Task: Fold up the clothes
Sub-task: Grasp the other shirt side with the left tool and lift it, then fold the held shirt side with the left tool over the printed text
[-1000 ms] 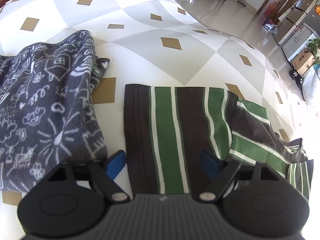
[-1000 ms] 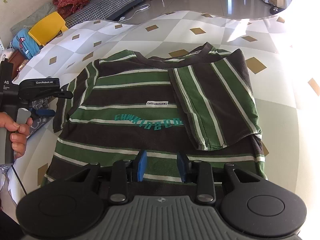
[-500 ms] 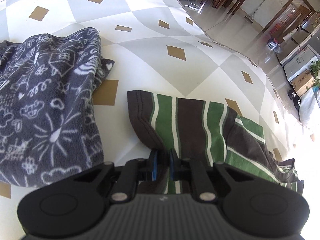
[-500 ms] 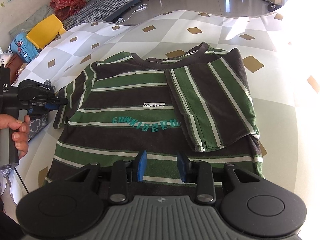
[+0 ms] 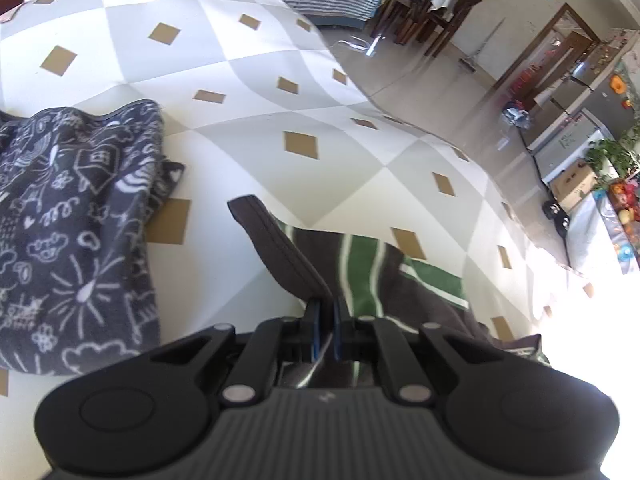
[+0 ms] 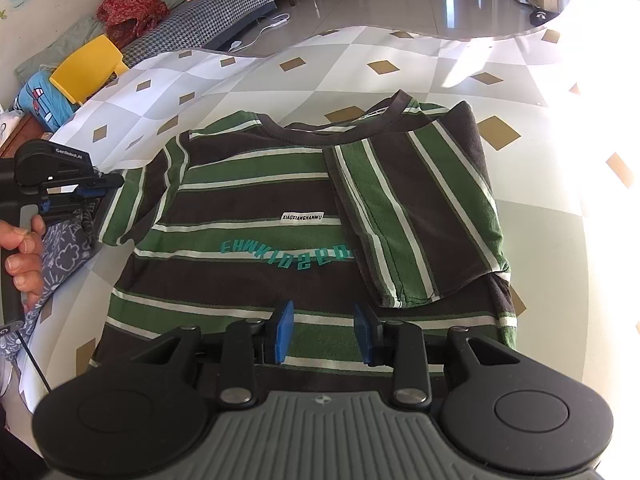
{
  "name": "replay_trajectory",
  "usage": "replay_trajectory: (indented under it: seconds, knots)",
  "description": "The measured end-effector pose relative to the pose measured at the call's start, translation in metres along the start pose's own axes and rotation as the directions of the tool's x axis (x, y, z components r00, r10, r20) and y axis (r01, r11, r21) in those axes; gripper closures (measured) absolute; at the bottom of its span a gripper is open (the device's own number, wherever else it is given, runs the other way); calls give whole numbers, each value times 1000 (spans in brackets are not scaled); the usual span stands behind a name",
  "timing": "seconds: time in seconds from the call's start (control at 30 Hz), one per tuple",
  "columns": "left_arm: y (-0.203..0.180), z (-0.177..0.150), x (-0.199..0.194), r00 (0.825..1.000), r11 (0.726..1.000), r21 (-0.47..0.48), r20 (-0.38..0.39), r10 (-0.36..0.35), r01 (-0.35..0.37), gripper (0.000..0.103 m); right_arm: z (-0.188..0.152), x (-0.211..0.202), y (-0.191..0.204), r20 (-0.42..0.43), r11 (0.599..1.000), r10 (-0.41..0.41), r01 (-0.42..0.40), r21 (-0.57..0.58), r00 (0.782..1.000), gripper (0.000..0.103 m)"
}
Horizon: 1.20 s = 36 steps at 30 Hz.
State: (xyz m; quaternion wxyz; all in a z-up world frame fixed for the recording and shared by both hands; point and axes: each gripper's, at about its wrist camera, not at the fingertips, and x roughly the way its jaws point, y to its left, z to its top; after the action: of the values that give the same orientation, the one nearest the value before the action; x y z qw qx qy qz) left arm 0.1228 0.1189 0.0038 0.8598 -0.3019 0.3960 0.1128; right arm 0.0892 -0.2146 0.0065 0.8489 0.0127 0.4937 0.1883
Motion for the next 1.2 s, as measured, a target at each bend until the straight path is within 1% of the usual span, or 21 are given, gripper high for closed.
replay_trajectory:
  seconds: [0.1, 0.17, 0.2, 0.27, 0.33, 0.43, 0.53, 0.7, 0.8, 0.93, 1.0, 1.13, 1.2]
  knots:
    - [-35, -13, -3, 997, 992, 96, -22, -75, 77, 97, 0, -1, 0, 2, 1000, -1, 1, 1, 1000, 71]
    - [-58, -27, 0, 989, 976, 166, -81, -126, 138, 96, 0, -1, 0, 2, 1000, -3, 3, 2, 1000, 71]
    - [-67, -35, 4, 985, 970, 191, -114, -132, 152, 91, 0, -1, 0, 2, 1000, -5, 5, 2, 1000, 71]
    - [-74, -46, 8, 982, 968, 202, -145, -122, 150, 90, 0, -2, 0, 2, 1000, -5, 5, 1, 1000, 71]
    - [-74, -52, 10, 981, 970, 194, -158, -115, 145, 75, 0, -3, -1, 6, 1000, -5, 5, 2, 1000, 71]
    - [-67, -47, 10, 986, 980, 161, -136, -92, 113, 62, 0, -5, -3, 10, 1000, -5, 5, 5, 1000, 70]
    - [-58, -41, 11, 990, 988, 131, -122, -69, 85, 59, 0, -5, -3, 8, 1000, -5, 5, 8, 1000, 71]
    - [-53, -42, 17, 989, 990, 135, -148, -30, 51, 57, 0, -3, -1, 3, 1000, -2, 2, 0, 1000, 70]
    - [-52, -45, 20, 987, 989, 141, -157, -29, 51, 54, 0, -2, -3, -1, 1000, -9, 9, 11, 1000, 70]
    - [-55, -51, 22, 985, 985, 162, -172, -32, 60, 50, 0, 0, -8, -11, 999, -11, 12, 45, 1000, 70]
    - [-57, -55, 27, 981, 982, 178, -190, -26, 61, 49, 0, 3, -11, -24, 998, -4, 6, 70, 1000, 70]
    - [-56, -63, 35, 977, 980, 198, -212, 6, 37, 49, -2, 8, -17, -54, 992, 16, -9, 126, 998, 69]
    - [-56, -67, 38, 978, 976, 216, -206, 17, 29, 47, -4, 11, -19, -69, 990, 19, -9, 142, 997, 68]
